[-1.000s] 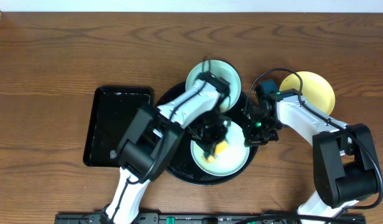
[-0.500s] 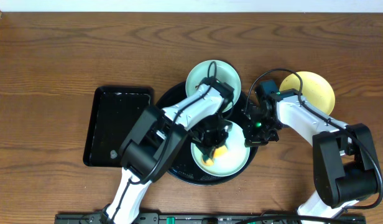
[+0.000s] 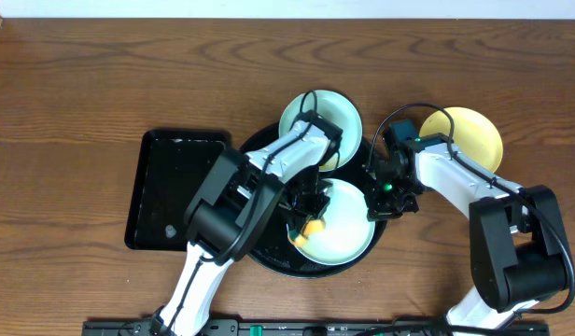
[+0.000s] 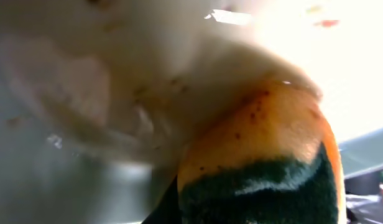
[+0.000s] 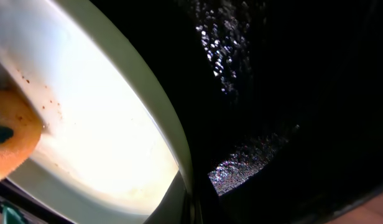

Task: Clean dirty plates on tray and stack at the side
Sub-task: 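Keep scrubbing the lower pale blue plate while the right gripper holds its rim, then lift the sponge with the left gripper back over the black rectangular tray, then lift the cleaned pale blue plate off the round tray with the right gripper, then carry the plate right and set it onto the yellow plate, release, then grip the other pale blue plate's rim with the right gripper, pull it to tray center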

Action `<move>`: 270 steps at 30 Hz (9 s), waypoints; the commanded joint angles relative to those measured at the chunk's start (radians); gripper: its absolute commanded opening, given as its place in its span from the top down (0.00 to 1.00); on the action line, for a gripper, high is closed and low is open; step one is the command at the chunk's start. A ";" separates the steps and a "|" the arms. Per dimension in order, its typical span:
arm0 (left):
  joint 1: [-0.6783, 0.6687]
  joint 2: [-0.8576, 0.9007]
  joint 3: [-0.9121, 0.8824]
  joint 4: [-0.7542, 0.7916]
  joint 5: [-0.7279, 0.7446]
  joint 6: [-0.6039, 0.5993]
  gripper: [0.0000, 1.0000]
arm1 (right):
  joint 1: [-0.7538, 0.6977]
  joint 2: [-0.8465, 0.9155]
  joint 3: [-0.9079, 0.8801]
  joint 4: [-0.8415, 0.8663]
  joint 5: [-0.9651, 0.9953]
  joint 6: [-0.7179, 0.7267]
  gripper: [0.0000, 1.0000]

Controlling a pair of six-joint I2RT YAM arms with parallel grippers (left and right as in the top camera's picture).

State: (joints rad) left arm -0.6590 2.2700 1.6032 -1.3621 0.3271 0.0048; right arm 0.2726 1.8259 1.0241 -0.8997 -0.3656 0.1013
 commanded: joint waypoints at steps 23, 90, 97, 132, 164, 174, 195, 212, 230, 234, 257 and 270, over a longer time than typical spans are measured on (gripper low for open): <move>0.027 0.067 0.216 0.002 -0.384 -0.134 0.93 | 0.004 0.011 -0.007 -0.002 0.047 -0.013 0.98; 0.536 -0.278 0.279 0.027 -0.308 -0.138 0.92 | 0.216 -0.076 0.376 -0.153 0.611 0.113 0.99; 0.536 -0.272 0.279 0.045 -0.308 -0.138 0.93 | 0.227 -0.076 0.400 -0.174 0.737 0.122 0.99; 0.630 -0.249 0.271 0.093 -0.194 -0.126 0.93 | 0.576 -0.076 0.687 -0.261 1.554 -0.013 0.99; 0.630 -0.249 0.265 0.088 -0.177 -0.118 0.93 | -0.088 -0.069 0.671 -0.390 0.835 0.311 0.99; 0.630 -0.249 0.265 0.088 -0.177 -0.118 0.93 | -0.338 -0.020 0.480 -0.266 0.809 0.314 0.99; 0.629 -0.249 0.265 0.042 -0.177 -0.118 0.93 | -0.438 0.196 0.380 -0.111 0.718 0.417 0.99; 0.629 -0.249 0.265 0.040 -0.178 -0.102 0.92 | -0.393 0.169 0.473 -0.059 0.629 0.279 0.01; 0.629 -0.249 0.102 0.112 -0.177 -0.077 0.92 | -0.093 0.269 0.681 -0.066 0.341 0.061 0.02; 0.629 -0.249 0.102 0.113 -0.177 -0.077 0.92 | -0.043 0.345 0.681 0.006 0.338 0.058 0.01; 0.629 -0.249 0.102 0.114 -0.177 -0.077 0.92 | 0.033 0.381 0.682 0.197 0.258 0.107 0.94; 0.618 -0.249 0.102 0.084 -0.073 -0.042 0.93 | 0.125 0.381 0.682 -0.002 0.295 0.092 0.99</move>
State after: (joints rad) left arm -0.0345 2.0098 1.7054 -1.2633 0.1833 -0.0696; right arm 0.3870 2.2074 1.7046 -0.8772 -0.1081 0.2008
